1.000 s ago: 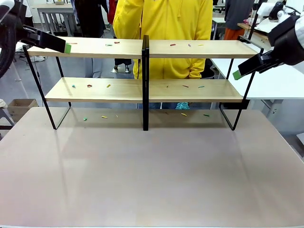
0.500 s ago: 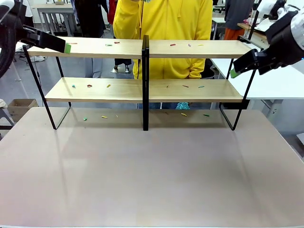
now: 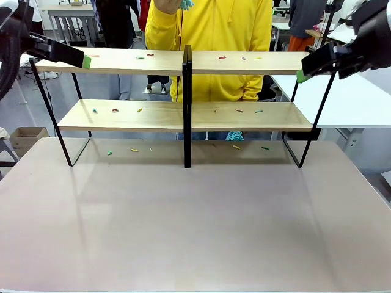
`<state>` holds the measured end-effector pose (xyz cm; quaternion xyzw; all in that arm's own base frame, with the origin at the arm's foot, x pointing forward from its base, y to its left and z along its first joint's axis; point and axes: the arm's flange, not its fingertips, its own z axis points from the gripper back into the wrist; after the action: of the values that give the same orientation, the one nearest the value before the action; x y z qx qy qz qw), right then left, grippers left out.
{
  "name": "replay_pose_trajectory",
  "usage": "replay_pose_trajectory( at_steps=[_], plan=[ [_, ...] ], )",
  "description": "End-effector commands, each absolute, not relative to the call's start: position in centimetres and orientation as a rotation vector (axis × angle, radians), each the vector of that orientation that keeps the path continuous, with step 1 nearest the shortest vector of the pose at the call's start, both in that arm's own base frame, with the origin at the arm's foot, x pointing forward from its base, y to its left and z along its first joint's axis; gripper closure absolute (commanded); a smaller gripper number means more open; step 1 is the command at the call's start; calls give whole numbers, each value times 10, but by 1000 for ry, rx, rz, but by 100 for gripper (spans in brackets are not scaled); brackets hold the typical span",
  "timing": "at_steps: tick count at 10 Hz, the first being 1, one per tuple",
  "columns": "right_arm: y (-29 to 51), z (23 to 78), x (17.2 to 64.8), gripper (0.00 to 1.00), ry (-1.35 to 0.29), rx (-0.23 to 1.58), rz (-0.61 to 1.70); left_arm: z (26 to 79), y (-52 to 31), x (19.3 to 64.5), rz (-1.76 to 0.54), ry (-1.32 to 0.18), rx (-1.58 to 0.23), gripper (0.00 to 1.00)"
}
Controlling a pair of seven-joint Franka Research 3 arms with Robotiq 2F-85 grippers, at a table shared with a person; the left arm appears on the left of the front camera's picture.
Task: Clean the shelves.
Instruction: Pick up the Duster when the human hands it over.
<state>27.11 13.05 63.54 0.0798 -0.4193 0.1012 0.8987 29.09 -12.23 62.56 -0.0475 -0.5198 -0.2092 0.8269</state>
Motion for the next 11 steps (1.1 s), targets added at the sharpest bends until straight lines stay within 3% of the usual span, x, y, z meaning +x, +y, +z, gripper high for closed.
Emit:
replay_pose_trajectory(
  at_steps=[1,11],
  plan=[
    [136,637,262,0,-932,220,215,626,-122,290,-440,-1107,-88,0],
    [147,643,262,0,-989,290,263,626,-122,290,-440,-1107,-88,0]
  ],
)
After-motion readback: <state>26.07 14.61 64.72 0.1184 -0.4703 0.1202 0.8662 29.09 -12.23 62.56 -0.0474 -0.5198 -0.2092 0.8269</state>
